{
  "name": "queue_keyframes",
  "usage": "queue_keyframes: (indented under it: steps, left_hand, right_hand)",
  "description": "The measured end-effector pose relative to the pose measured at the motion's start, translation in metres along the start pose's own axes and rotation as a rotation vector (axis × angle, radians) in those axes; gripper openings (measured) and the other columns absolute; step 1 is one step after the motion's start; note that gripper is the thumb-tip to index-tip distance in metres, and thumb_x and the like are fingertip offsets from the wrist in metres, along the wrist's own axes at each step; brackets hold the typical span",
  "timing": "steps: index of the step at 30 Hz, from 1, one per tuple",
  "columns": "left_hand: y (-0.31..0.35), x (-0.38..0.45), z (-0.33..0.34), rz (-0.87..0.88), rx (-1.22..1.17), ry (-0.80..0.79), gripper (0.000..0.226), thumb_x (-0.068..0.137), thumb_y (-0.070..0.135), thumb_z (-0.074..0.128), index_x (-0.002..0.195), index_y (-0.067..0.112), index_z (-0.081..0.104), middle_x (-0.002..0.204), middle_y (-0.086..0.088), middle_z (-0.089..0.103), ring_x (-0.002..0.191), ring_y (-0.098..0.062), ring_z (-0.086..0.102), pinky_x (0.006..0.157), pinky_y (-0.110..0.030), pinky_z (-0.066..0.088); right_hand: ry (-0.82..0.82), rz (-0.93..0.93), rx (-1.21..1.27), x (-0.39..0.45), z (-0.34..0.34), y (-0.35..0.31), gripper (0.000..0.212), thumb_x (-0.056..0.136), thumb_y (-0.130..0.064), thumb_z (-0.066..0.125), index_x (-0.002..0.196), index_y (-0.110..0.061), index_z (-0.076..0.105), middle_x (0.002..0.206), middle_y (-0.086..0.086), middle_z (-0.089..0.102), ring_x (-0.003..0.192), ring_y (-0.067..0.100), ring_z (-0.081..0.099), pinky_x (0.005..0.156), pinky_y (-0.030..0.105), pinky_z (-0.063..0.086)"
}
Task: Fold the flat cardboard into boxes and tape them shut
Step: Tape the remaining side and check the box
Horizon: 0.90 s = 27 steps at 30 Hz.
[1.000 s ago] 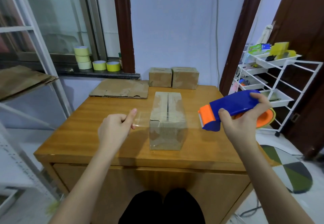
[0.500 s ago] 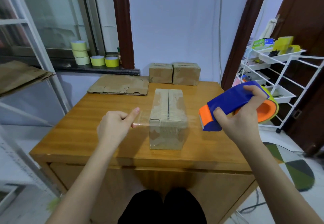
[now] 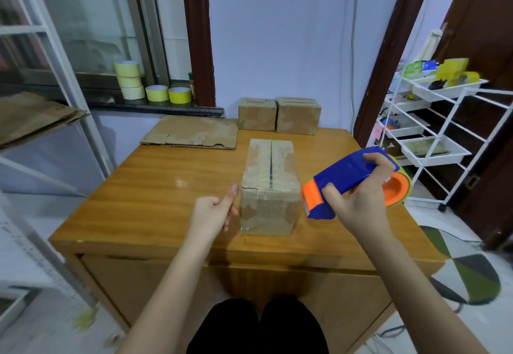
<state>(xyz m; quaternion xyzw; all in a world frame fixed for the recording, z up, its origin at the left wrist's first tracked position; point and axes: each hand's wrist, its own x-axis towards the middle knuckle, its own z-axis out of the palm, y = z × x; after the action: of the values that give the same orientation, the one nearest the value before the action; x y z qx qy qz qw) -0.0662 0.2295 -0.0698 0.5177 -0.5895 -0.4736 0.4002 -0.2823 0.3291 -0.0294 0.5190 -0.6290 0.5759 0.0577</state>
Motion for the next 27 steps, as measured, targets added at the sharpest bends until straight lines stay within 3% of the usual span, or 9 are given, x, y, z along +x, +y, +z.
queue_keyframes:
  steps: [5, 9, 13, 17, 19, 21, 23, 24, 27]
  left_hand:
    - [0.001, -0.007, 0.008, -0.047, -0.002, -0.021, 0.056, 0.092, 0.052, 0.048, 0.057, 0.010, 0.059, 0.040, 0.001, 0.050, 0.039, -0.014, 0.046, 0.061, -0.028, 0.042]
    - [0.013, -0.007, 0.002, -0.174, 0.146, -0.143, 0.058, 0.094, 0.057, 0.036, 0.075, 0.007, 0.058, 0.050, -0.003, 0.063, 0.043, -0.018, 0.059, 0.039, -0.019, 0.036]
    - [0.022, -0.008, 0.000, -0.184, 0.282, -0.226, 0.066, 0.097, 0.056, 0.026, 0.077, 0.004, 0.061, 0.053, -0.005, 0.066, 0.043, -0.017, 0.060, 0.033, -0.017, 0.030]
    - [0.023, -0.013, 0.000, -0.249, 0.391, -0.302, 0.086, 0.092, 0.064, 0.012, 0.083, 0.000, 0.068, 0.057, -0.006, 0.065, 0.040, -0.014, 0.056, 0.035, -0.015, 0.035]
    - [0.023, -0.015, -0.001, -0.232, 0.484, -0.244, 0.084, 0.092, 0.066, 0.010, 0.086, 0.004, 0.066, 0.065, -0.004, 0.067, 0.049, -0.014, 0.060, 0.048, -0.017, 0.045]
    - [0.020, -0.016, -0.002, -0.113, 0.600, -0.025, 0.068, 0.098, 0.057, 0.016, 0.093, 0.006, 0.060, 0.086, -0.001, 0.067, 0.075, -0.017, 0.063, 0.077, -0.028, 0.049]
    - [0.023, -0.026, 0.000, 0.049, 0.350, 0.097, 0.045, 0.104, 0.039, 0.024, 0.119, 0.014, 0.058, 0.118, 0.002, 0.061, 0.106, -0.015, 0.055, 0.094, -0.030, 0.041]
    - [0.027, -0.033, 0.004, 0.113, 0.157, 0.063, 0.041, 0.104, 0.035, 0.028, 0.133, 0.018, 0.051, 0.131, 0.010, 0.051, 0.118, -0.009, 0.047, 0.101, -0.030, 0.035]
    - [0.031, -0.055, 0.019, 0.107, -0.246, -0.139, 0.048, 0.102, 0.030, 0.036, 0.149, 0.033, 0.023, 0.132, 0.023, 0.032, 0.123, 0.002, 0.028, 0.107, -0.027, 0.023]
  right_hand:
    - [-0.028, -0.001, -0.004, 0.000, 0.005, -0.001, 0.064, 0.073, 0.003, 0.072, 0.120, -0.004, 0.030, 0.075, -0.011, 0.046, 0.064, 0.021, 0.058, 0.059, 0.046, 0.050]
    - [-0.025, -0.007, -0.021, -0.002, 0.005, -0.003, 0.063, 0.073, 0.003, 0.072, 0.119, -0.002, 0.030, 0.073, -0.011, 0.046, 0.064, 0.024, 0.058, 0.060, 0.049, 0.049]
    - [-0.044, -0.012, -0.075, -0.001, 0.006, -0.005, 0.063, 0.074, -0.003, 0.073, 0.120, -0.001, 0.030, 0.069, -0.007, 0.049, 0.060, 0.024, 0.058, 0.055, 0.044, 0.048]
    - [-0.063, -0.011, -0.103, -0.001, 0.007, -0.007, 0.062, 0.075, -0.007, 0.072, 0.120, -0.004, 0.029, 0.068, -0.004, 0.052, 0.059, 0.019, 0.057, 0.052, 0.036, 0.045]
    - [-0.073, 0.005, -0.095, -0.001, 0.006, -0.007, 0.062, 0.076, -0.008, 0.072, 0.121, -0.006, 0.028, 0.070, -0.001, 0.054, 0.061, 0.019, 0.058, 0.054, 0.036, 0.046]
    - [-0.079, 0.006, -0.099, -0.001, 0.005, -0.008, 0.062, 0.076, -0.009, 0.071, 0.121, -0.007, 0.028, 0.069, 0.001, 0.055, 0.060, 0.020, 0.058, 0.054, 0.037, 0.046]
    - [-0.082, -0.005, -0.114, -0.002, 0.006, -0.008, 0.061, 0.077, -0.011, 0.071, 0.121, -0.008, 0.027, 0.069, 0.000, 0.055, 0.060, 0.018, 0.058, 0.052, 0.033, 0.045]
    - [-0.083, -0.008, -0.118, -0.002, 0.006, -0.008, 0.062, 0.077, -0.012, 0.071, 0.121, -0.008, 0.027, 0.070, -0.001, 0.055, 0.060, 0.017, 0.058, 0.051, 0.029, 0.044]
    - [-0.084, -0.002, -0.118, -0.002, 0.007, -0.007, 0.062, 0.078, -0.013, 0.071, 0.121, -0.009, 0.026, 0.072, -0.003, 0.054, 0.062, 0.013, 0.058, 0.052, 0.024, 0.041]
